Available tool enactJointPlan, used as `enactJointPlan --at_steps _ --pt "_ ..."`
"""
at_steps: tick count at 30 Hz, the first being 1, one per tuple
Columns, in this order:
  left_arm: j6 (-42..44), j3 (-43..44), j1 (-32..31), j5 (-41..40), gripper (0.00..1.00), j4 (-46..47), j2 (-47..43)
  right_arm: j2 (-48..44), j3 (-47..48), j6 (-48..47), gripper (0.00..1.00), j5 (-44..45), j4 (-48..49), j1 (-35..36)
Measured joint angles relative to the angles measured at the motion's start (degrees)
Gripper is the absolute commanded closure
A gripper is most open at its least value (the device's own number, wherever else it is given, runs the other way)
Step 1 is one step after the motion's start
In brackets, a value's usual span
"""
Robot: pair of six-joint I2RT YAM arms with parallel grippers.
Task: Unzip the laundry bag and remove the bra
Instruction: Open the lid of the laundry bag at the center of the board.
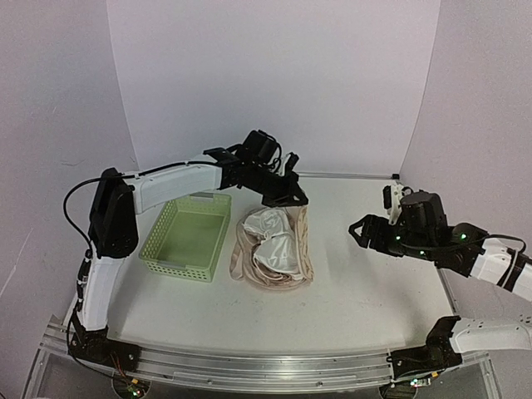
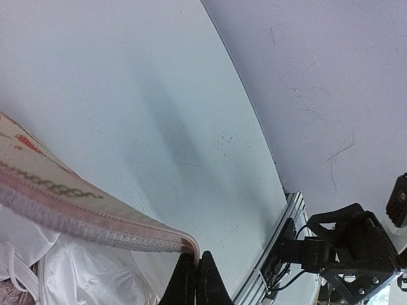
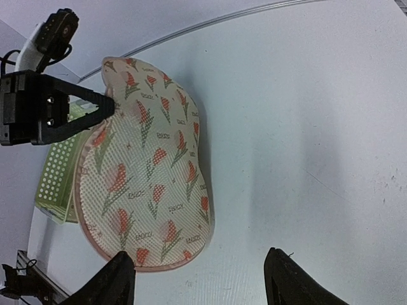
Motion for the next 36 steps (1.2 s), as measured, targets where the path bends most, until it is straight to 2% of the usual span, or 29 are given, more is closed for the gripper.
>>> enactJointPlan --at_steps 6,18,20,26,30,32,36 --pt "-1.5 4.1 -1.8 -0.5 1.0 -1.4 6.8 -3.3 -2.0 0.1 0.29 0.2 -2.5 0.0" --pt "-4.2 12.5 -3.8 -0.5 0.98 -3.0 14.2 -9.8 -4.0 0.7 0.27 0.9 -5.3 0.0" --pt "-4.5 13.9 -4.3 -0.5 0.9 -2.9 15.4 -10.7 -4.0 0.8 0.26 1.0 -5.6 0.0" --pt "-5.6 15.8 -5.3 0.1 0.58 -1.3 18.4 -12.9 -4.0 1.0 0.24 1.3 -5.8 0.0" --pt "-5.4 15.8 -5.6 1.5 0.47 0.9 18.7 -13.6 -4.0 1.0 0.23 1.4 -6.3 0.0" --pt "-5.0 15.7 -5.7 1.7 0.38 2.2 18.6 -13.7 -4.0 1.0 0.22 1.3 -6.4 0.0" --pt "-3.3 13.9 -5.7 1.6 0.29 3.4 17.7 -13.7 -4.0 0.9 0.22 1.3 -6.5 0.0"
